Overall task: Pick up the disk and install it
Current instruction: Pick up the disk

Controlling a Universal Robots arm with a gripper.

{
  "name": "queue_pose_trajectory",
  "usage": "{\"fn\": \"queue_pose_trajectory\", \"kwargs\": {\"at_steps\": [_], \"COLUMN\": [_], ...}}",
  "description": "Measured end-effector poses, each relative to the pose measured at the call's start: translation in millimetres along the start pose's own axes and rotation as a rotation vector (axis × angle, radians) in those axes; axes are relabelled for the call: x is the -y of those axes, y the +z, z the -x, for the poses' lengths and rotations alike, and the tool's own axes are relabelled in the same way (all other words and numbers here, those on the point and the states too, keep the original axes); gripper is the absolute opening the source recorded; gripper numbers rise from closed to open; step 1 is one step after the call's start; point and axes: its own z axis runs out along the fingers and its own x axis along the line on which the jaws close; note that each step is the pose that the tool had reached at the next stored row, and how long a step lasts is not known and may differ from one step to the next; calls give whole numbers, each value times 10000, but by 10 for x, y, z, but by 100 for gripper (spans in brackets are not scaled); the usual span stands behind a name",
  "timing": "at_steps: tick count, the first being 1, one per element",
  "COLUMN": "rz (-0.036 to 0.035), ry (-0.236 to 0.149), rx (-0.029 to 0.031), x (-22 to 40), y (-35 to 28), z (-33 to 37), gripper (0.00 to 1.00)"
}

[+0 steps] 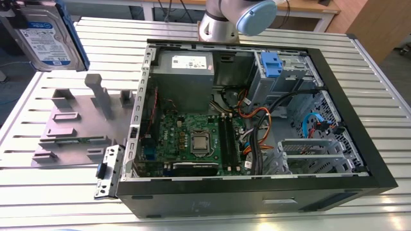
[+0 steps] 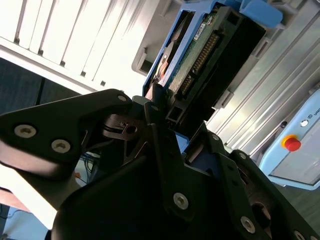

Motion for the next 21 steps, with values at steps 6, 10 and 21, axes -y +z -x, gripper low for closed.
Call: {"fn": "queue_pose_trajectory", "kwargs": {"at_steps": [6,10,21], "rz": [0,-1,0], "ry": [0,0,0], "rx": [0,0,0], "x": [1,2,4], "y": [-31,-53,-105], "z": [-1,-2,-4], "gripper": [36,36,36]}}
